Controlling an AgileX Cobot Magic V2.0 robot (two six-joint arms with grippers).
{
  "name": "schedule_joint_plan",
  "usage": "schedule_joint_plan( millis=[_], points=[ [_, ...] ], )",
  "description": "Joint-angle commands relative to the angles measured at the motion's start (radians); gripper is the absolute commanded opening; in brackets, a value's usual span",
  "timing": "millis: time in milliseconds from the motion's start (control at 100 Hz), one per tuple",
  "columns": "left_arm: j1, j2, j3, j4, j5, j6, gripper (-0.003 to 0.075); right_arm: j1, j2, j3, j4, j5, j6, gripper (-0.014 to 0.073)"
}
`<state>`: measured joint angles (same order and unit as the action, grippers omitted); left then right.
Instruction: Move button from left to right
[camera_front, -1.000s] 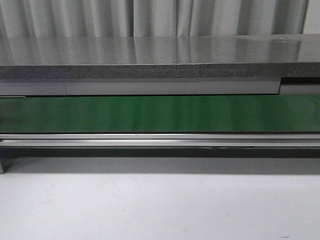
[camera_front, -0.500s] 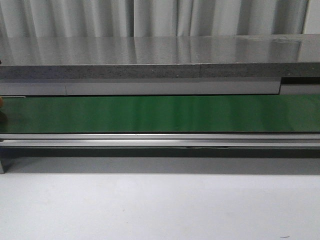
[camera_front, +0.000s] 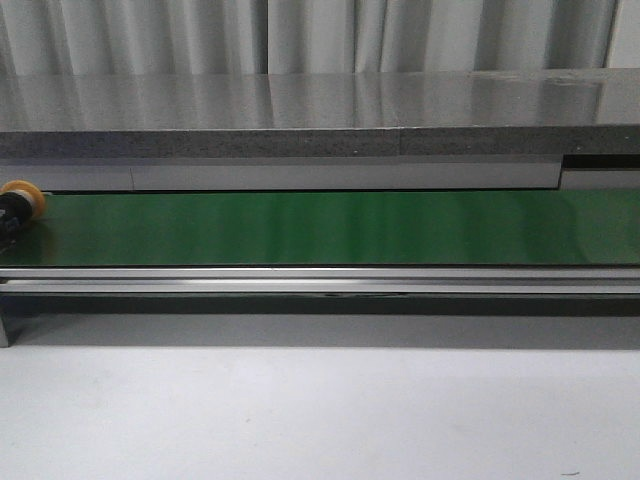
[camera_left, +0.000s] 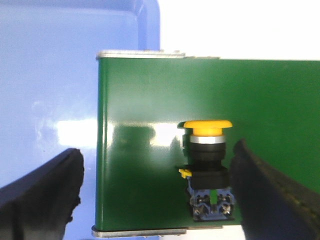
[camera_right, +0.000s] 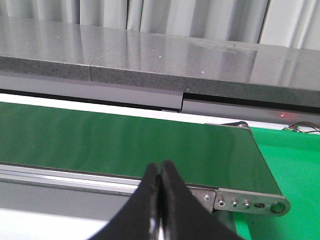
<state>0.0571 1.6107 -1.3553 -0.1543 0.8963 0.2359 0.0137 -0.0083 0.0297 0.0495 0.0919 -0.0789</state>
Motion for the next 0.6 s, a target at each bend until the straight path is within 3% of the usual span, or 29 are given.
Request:
schedule_joint_plan(
  millis=[0, 240, 590],
  points=[
    [-0.035, -0.126, 0.033, -0.026, -0.093, 0.011, 0.0569, -0.001, -0.017, 0.0, -0.01, -0.081, 0.002, -0.0068],
    [-0.116, -0.395, 0.265, -0.026, -0.288, 0.011, 0.0569, -0.001, -0.017, 0.0, -0.01, -0.081, 0.002, -0.0068],
    [-0.123, -0.839, 0.655, -0.049, -0.545, 0.011, 0.0569, -0.001, -0.017, 0.0, -0.01, -0.081, 0.002, -0.0068]
  ],
)
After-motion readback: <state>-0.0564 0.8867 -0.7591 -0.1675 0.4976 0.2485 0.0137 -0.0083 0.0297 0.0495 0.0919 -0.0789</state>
